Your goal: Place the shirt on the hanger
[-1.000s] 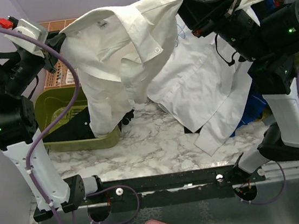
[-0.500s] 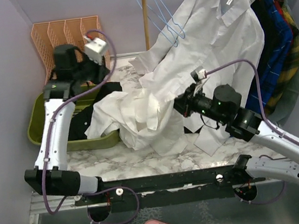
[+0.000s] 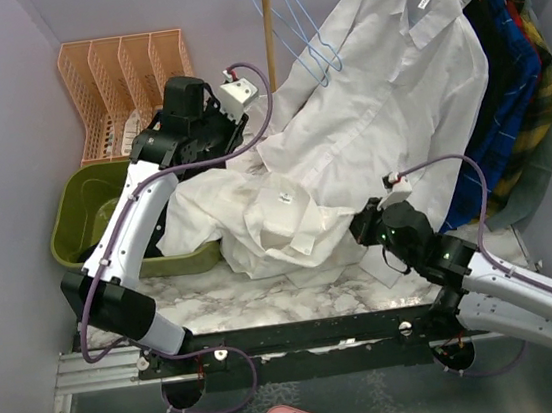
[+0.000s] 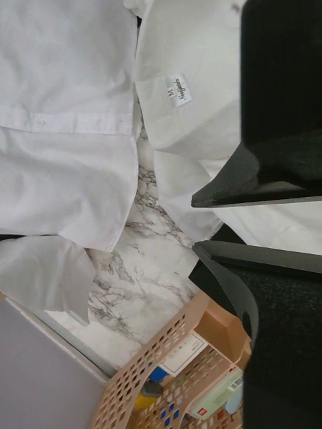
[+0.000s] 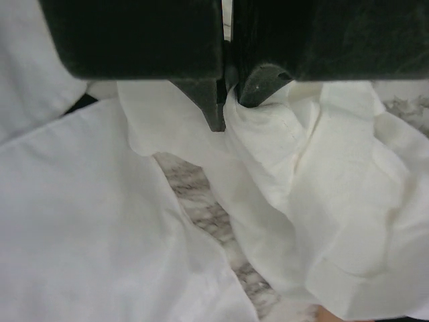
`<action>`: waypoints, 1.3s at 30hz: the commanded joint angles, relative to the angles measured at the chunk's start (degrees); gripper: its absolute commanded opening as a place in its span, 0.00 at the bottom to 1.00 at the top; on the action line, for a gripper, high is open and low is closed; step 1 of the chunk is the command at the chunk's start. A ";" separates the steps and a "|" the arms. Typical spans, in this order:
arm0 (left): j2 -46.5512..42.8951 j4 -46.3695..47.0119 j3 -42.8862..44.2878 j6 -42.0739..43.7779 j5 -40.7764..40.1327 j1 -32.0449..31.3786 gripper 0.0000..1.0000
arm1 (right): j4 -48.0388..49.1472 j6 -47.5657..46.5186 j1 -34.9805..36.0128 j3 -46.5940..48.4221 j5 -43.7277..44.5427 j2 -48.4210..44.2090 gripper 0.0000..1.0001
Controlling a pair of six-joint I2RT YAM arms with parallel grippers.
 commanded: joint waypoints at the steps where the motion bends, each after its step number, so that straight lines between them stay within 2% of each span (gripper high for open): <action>1: 2.11 -11.17 4.10 7.52 0.74 -0.31 0.34 | -7.14 12.26 -0.21 -7.56 6.79 -3.70 0.01; 5: 3.67 -16.51 6.06 13.15 -4.29 1.35 0.38 | -19.74 24.29 -0.20 -10.01 12.99 -8.46 0.01; 7: 5.34 -20.19 9.08 13.73 -0.82 4.05 0.39 | -26.43 30.11 -0.18 -10.44 14.42 -11.29 0.01; 9: 7.36 -25.28 12.91 14.25 2.53 5.14 0.39 | -29.34 31.96 -0.20 -10.31 14.69 -14.01 0.01; 10: 8.40 -27.89 14.95 14.24 4.18 5.15 0.39 | -29.75 32.45 -0.18 -10.39 14.79 -15.15 0.07; 13: 12.50 -37.51 22.48 14.95 10.43 2.55 0.42 | -27.71 30.20 -0.19 -10.73 14.60 -16.99 0.58; 14: 13.55 -40.00 24.60 14.72 10.96 0.62 0.43 | -25.89 27.85 -0.25 -10.76 14.06 -17.04 0.69; 17: 13.50 -38.81 24.30 9.65 4.53 -7.29 0.44 | -22.53 21.45 -0.22 -9.01 13.29 -16.35 0.96; 18: 12.63 -35.58 22.36 6.77 0.08 -10.44 0.44 | -22.07 20.08 -0.19 -7.87 13.73 -15.84 1.00; 20: 11.59 -30.16 18.98 2.25 -8.03 -15.61 0.43 | -21.46 16.56 -0.22 -4.47 15.08 -14.72 1.00; 21: 11.64 -29.03 18.35 0.94 -9.27 -17.17 0.43 | -21.23 15.15 -0.18 -2.64 15.98 -14.11 0.99; 25: 10.87 -26.95 15.01 -2.42 -7.36 -18.41 0.46 | -16.00 5.86 -0.22 4.77 19.42 -11.99 1.00; 26: 9.24 -26.13 13.84 -3.05 -7.36 -18.45 0.46 | -12.83 0.59 -0.18 6.83 19.30 -11.69 1.00; 28: 6.06 -23.28 10.61 -4.33 -8.38 -18.41 0.47 | -0.33 -14.75 -0.20 10.16 16.21 -10.48 1.00; 30: 3.36 -19.57 7.07 -9.01 -11.59 -18.38 0.48 | 8.52 -26.93 -0.22 16.12 14.42 -6.22 1.00; 33: 0.92 -15.10 2.10 -19.09 -19.71 -18.41 0.48 | 11.99 -40.17 -0.96 31.54 17.16 6.75 0.99; 35: 0.32 -14.06 0.32 -22.86 -20.14 -18.41 0.48 | 12.72 -42.64 -5.91 40.89 11.25 14.65 0.95; 37: -0.32 -12.77 -0.80 -24.35 -19.92 -18.38 0.48 | 9.58 -37.74 -15.22 51.18 -0.97 22.05 0.87; 39: -0.72 -12.09 -1.46 -24.75 -20.53 -18.37 0.47 | 6.34 -34.51 -21.74 61.13 -8.40 30.46 0.80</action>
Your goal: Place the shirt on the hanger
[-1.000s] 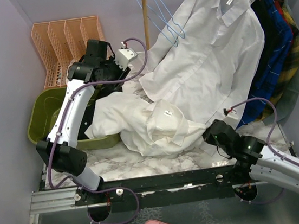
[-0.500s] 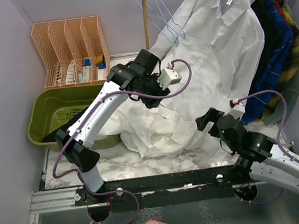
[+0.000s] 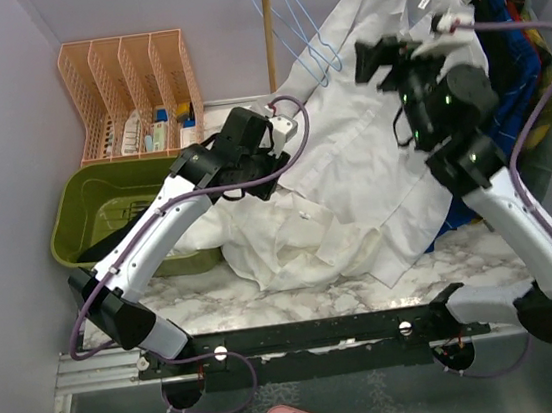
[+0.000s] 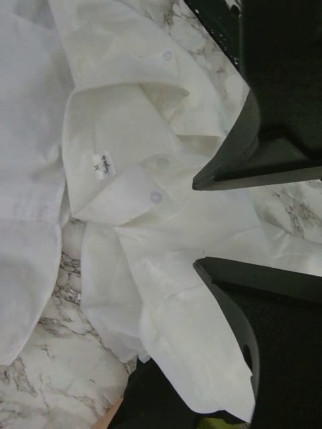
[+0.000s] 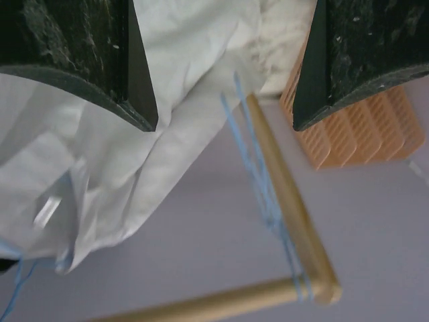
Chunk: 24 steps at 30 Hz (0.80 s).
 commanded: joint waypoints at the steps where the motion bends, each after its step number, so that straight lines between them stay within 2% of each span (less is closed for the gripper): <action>1: -1.75 5.34 -2.32 -7.12 -4.45 0.16 0.46 | -1.98 -2.72 -13.18 19.76 -17.59 16.86 0.80; 4: -4.67 6.51 -5.39 -7.51 -2.08 1.79 0.46 | -6.98 -2.43 -14.95 33.71 -24.75 26.85 0.78; 9: -12.36 10.41 -14.29 -9.01 5.38 9.07 0.46 | -14.00 -1.10 -15.58 53.12 -33.24 39.79 0.67; 12: -17.10 12.38 -18.74 -9.30 9.77 13.27 0.46 | -14.00 -0.42 -15.54 54.60 -33.68 42.67 0.67; 15: -20.28 12.57 -21.59 -8.50 10.65 15.66 0.46 | -12.89 -0.30 -15.69 53.08 -32.89 43.73 0.66; 24: -24.38 12.57 -25.25 -7.27 12.22 18.66 0.46 | -13.44 -0.65 -16.70 52.06 -31.83 47.35 0.61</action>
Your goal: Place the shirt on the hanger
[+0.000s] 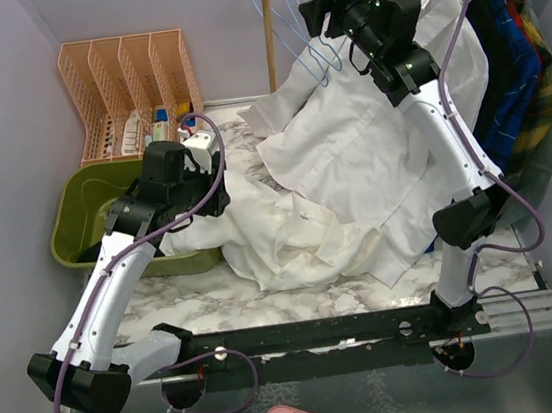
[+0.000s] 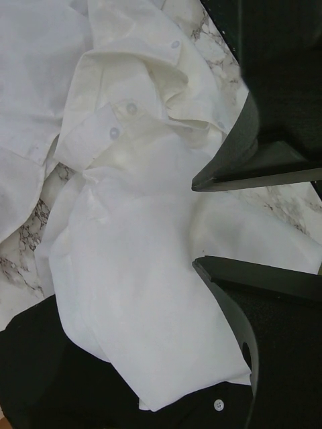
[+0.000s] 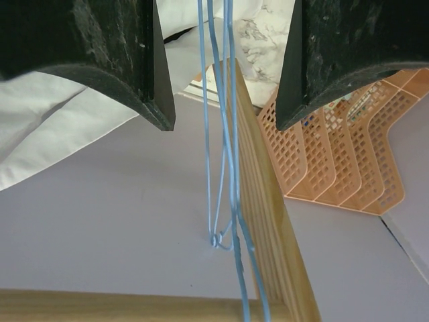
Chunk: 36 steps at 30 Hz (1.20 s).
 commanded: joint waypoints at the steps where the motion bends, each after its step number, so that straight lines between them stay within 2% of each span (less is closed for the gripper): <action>1: -1.07 1.26 -0.98 0.61 3.01 0.61 0.46 | -0.80 -0.25 -0.79 -0.27 -0.18 1.77 0.61; 8: -0.11 1.59 -1.31 2.06 4.89 0.61 0.46 | -0.85 -0.53 -1.86 -2.28 -0.28 2.52 0.56; 11: 0.81 1.22 -1.14 2.30 6.17 0.61 0.46 | -1.44 -0.63 -1.95 -2.38 -0.21 2.79 0.51; 13: 1.25 1.16 -1.23 2.29 6.93 0.61 0.46 | -1.57 -0.85 -1.96 -2.54 0.07 2.86 0.45; 23: 2.32 1.27 -0.90 3.79 8.08 0.57 0.46 | -2.36 -1.03 -2.22 -1.59 -2.39 5.27 0.43; 27: 2.69 1.05 -0.51 4.03 8.24 0.59 0.46 | -2.71 -1.21 -2.23 -0.92 -3.54 6.42 0.32; 32: 2.87 0.89 -0.86 4.50 8.92 0.61 0.46 | -2.03 -1.49 -2.47 -0.91 -4.06 5.90 0.04; 36: 3.33 -0.77 0.44 6.89 9.30 0.53 0.46 | -0.62 -1.84 -2.72 -2.42 -1.95 2.72 0.01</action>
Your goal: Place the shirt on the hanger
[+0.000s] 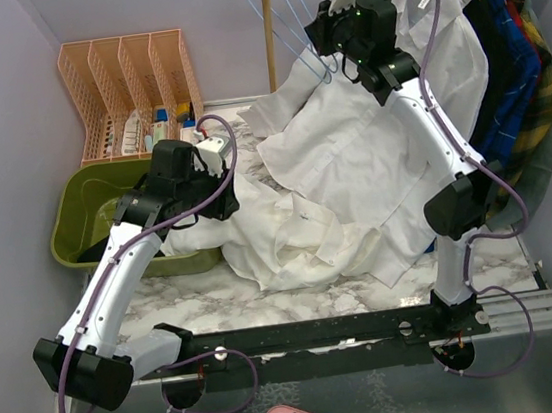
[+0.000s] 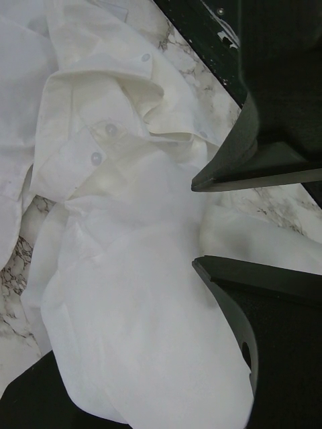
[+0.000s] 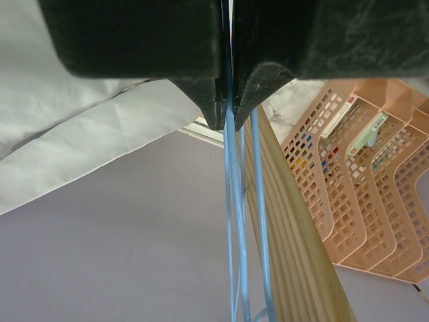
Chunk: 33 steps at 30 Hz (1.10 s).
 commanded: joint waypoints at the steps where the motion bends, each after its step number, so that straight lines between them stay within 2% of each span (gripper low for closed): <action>1: 0.65 -1.39 2.46 3.38 1.68 0.04 0.46 | 1.07 -0.59 -0.74 -0.13 2.13 -3.78 0.01; 7: 2.35 -3.22 6.38 6.93 0.08 -1.14 0.46 | -0.17 -2.13 -0.79 -1.07 4.35 -7.12 0.01; 14: 5.02 -9.47 13.33 18.34 2.75 -3.27 0.48 | 0.00 -5.59 -0.75 -7.64 6.19 -10.47 0.01; 18: 6.62 -8.99 13.65 17.13 4.54 -4.06 0.50 | 2.22 -6.77 -0.78 -14.66 7.37 -14.70 0.01; 21: 6.99 -4.03 11.12 10.99 -2.84 -7.61 0.52 | 4.42 -6.69 -0.73 -20.28 7.65 -18.62 0.01; 24: 6.70 1.84 7.74 8.60 -11.88 -13.28 0.52 | 5.12 -6.10 -0.75 -24.04 7.25 -22.22 0.01; 27: 8.64 6.68 5.94 5.72 -16.83 -14.38 0.52 | 5.01 -5.26 -0.71 -27.64 7.73 -26.08 0.01; 33: 14.13 10.04 7.08 2.71 -22.44 -15.29 0.48 | 4.30 -1.07 -0.68 -39.74 7.37 -38.86 0.01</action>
